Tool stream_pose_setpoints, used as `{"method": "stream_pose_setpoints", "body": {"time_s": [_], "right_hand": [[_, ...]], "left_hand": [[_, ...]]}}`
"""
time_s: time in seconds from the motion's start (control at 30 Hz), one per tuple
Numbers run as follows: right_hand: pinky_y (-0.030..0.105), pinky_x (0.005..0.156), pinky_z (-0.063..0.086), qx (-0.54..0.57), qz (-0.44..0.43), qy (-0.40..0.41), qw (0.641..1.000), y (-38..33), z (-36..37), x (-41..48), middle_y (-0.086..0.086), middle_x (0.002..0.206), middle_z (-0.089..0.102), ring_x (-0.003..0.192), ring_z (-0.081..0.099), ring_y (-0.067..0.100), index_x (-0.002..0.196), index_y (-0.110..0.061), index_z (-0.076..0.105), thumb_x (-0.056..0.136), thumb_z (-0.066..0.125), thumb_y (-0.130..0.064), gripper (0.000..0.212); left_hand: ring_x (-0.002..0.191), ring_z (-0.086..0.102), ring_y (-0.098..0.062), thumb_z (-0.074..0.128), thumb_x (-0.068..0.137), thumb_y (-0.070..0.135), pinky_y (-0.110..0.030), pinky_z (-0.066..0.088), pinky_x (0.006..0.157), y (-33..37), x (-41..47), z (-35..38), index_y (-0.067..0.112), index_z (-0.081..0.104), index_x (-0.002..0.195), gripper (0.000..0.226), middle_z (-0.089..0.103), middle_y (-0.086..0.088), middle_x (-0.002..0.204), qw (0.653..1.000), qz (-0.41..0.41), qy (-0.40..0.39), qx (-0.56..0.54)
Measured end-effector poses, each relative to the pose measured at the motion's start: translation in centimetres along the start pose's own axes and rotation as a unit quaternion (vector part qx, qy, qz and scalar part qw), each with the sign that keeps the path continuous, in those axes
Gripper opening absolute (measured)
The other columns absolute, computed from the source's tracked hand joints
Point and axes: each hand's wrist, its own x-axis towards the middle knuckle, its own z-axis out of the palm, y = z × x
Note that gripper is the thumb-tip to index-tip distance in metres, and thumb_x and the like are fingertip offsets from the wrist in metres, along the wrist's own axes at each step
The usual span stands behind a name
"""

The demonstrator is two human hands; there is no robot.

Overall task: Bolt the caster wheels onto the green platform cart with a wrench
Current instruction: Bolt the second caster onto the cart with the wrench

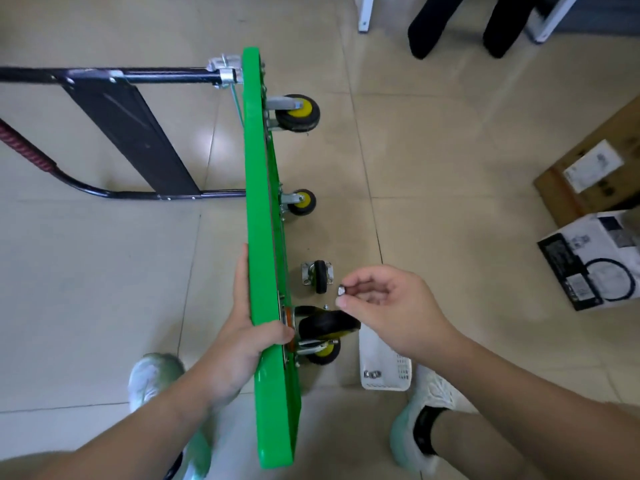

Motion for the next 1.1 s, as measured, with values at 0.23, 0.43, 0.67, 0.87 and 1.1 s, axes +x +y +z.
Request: {"method": "stream_pose_setpoints", "body": {"time_s": [0.23,0.43,0.67,0.87,1.1], "right_hand": [[0.029,0.080,0.060,-0.070,-0.025,-0.073,0.995,-0.2,4.3,2.8,-0.005,0.082,0.074,0.079,0.071,0.010,0.089,-0.026,0.072,0.078,0.084,-0.016,0.019],[0.036,0.083,0.060,-0.081,-0.034,-0.101,0.991,0.7,5.0,4.5,-0.005,0.082,0.075,0.080,0.072,0.013,0.087,-0.027,0.071,0.077,0.083,-0.015,0.020],[0.031,0.080,0.059,-0.082,-0.025,-0.121,0.989,1.2,5.1,5.0,-0.009,0.083,0.075,0.081,0.071,0.007,0.085,-0.030,0.072,0.076,0.084,-0.018,0.020],[0.026,0.076,0.055,-0.075,-0.020,-0.123,0.989,1.6,5.1,5.3,-0.009,0.082,0.075,0.079,0.071,0.006,0.086,-0.031,0.072,0.074,0.086,-0.025,0.019],[0.032,0.089,0.055,-0.121,-0.044,-0.132,0.983,1.7,5.1,5.2,-0.014,0.088,0.074,0.088,0.068,0.001,0.094,-0.027,0.075,0.083,0.079,-0.032,0.012]], "left_hand": [[0.097,0.068,-0.013,0.062,0.064,-0.001,-0.034,0.058,0.079,-0.2,0.5,0.1,0.064,0.007,0.152,0.123,0.068,0.029,0.120,1.000,-0.002,0.000,-0.014],[0.092,0.064,-0.029,0.060,0.065,-0.005,-0.045,0.051,0.073,-0.4,0.8,0.1,0.065,0.004,0.152,0.125,0.072,0.025,0.116,0.999,-0.019,-0.001,-0.038],[0.086,0.061,-0.036,0.061,0.064,-0.005,-0.049,0.050,0.070,-0.6,0.8,-0.2,0.073,0.005,0.147,0.127,0.071,0.021,0.118,0.999,-0.027,0.000,-0.037],[0.093,0.065,-0.018,0.061,0.066,-0.004,-0.044,0.055,0.079,-0.7,0.8,-0.3,0.068,0.002,0.151,0.126,0.070,0.029,0.113,1.000,-0.015,-0.011,-0.023],[0.100,0.063,-0.014,0.061,0.067,-0.004,-0.059,0.052,0.095,-0.6,0.7,-0.4,0.066,0.001,0.152,0.126,0.067,0.032,0.121,1.000,-0.007,-0.015,-0.020]]}}
